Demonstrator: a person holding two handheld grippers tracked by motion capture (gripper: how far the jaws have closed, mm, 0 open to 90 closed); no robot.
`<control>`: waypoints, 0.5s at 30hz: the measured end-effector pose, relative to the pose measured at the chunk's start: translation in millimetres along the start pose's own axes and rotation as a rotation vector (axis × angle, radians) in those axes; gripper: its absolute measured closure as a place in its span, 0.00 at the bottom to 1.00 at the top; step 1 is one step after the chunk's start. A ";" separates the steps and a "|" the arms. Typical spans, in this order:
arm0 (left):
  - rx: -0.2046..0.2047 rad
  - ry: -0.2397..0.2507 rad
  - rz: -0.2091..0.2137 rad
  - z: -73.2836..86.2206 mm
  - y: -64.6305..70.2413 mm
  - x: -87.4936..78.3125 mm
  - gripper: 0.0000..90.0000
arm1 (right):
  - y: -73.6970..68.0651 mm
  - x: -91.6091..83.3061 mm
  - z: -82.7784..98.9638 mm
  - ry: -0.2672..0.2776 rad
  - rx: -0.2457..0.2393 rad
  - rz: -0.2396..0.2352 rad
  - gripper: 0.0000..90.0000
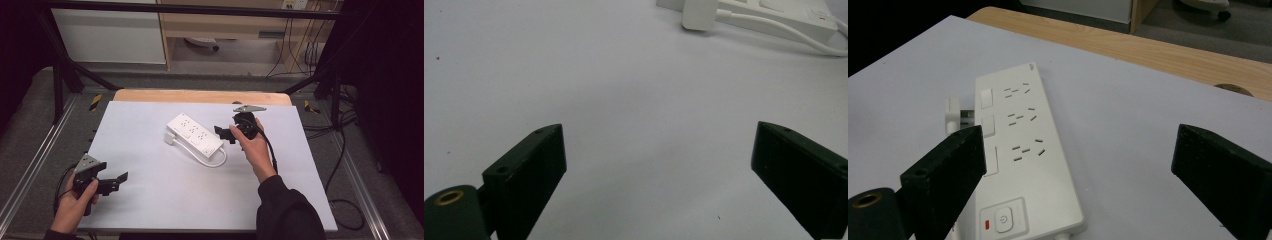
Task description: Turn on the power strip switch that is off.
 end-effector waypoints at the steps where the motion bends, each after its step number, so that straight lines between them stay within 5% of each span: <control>1: 0.000 0.000 0.001 0.0 0.1 0.0 0.08 | 0.2 1.4 -0.9 0.003 0.001 0.004 0.08; 15: -0.002 0.004 0.001 -0.4 -0.4 -0.3 0.08 | -5.0 23.6 -16.8 0.025 0.014 0.016 0.10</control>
Point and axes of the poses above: each handheld gripper's, and its own axes: x roughly forward along the jaws, z roughly out of its underside, y roughly to its right, the point moved 2 cm from there along x, roughly forward along the jaws, and after that the axes turned 4 degrees about -x, right-handed, at the moved point
